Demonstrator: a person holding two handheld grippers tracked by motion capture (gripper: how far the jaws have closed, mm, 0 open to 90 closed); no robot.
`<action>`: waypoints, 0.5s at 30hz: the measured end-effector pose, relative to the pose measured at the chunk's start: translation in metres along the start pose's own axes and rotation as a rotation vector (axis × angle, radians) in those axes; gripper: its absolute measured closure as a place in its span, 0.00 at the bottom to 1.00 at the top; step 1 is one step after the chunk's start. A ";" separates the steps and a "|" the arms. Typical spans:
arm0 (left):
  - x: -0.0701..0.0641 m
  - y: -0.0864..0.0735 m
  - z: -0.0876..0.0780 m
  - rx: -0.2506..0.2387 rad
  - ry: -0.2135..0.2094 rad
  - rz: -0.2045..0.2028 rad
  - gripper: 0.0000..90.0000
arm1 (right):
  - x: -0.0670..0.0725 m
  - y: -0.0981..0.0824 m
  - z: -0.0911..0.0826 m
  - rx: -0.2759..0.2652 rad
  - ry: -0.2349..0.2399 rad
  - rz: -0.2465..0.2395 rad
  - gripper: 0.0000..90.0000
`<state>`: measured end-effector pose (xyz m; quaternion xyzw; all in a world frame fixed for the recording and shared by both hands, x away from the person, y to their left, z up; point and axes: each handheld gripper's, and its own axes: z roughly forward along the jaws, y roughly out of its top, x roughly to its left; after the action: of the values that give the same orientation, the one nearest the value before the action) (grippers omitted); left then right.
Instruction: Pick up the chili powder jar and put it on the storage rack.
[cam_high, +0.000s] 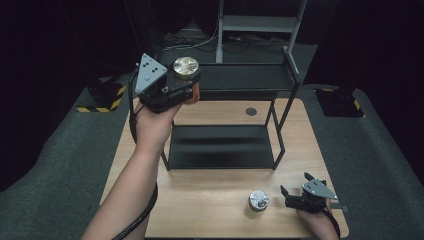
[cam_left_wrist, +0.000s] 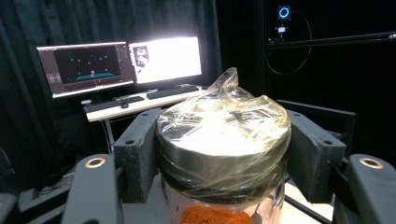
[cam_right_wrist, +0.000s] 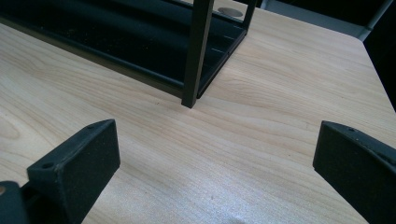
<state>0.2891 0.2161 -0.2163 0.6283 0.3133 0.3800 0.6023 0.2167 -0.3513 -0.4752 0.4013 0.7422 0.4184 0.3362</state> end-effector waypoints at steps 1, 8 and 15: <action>-0.001 0.001 0.002 0.001 0.004 0.000 0.38 | 0.000 0.000 0.000 -0.001 0.000 0.000 0.00; -0.002 0.006 0.017 0.010 0.017 0.010 0.38 | 0.000 0.000 0.000 -0.001 0.003 -0.005 0.00; 0.000 0.009 0.033 0.016 0.030 -0.004 0.38 | -0.002 -0.001 0.000 -0.007 0.009 0.007 0.00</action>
<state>0.3166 0.1988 -0.2063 0.6268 0.3266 0.3854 0.5933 0.2168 -0.3537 -0.4758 0.4009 0.7408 0.4239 0.3328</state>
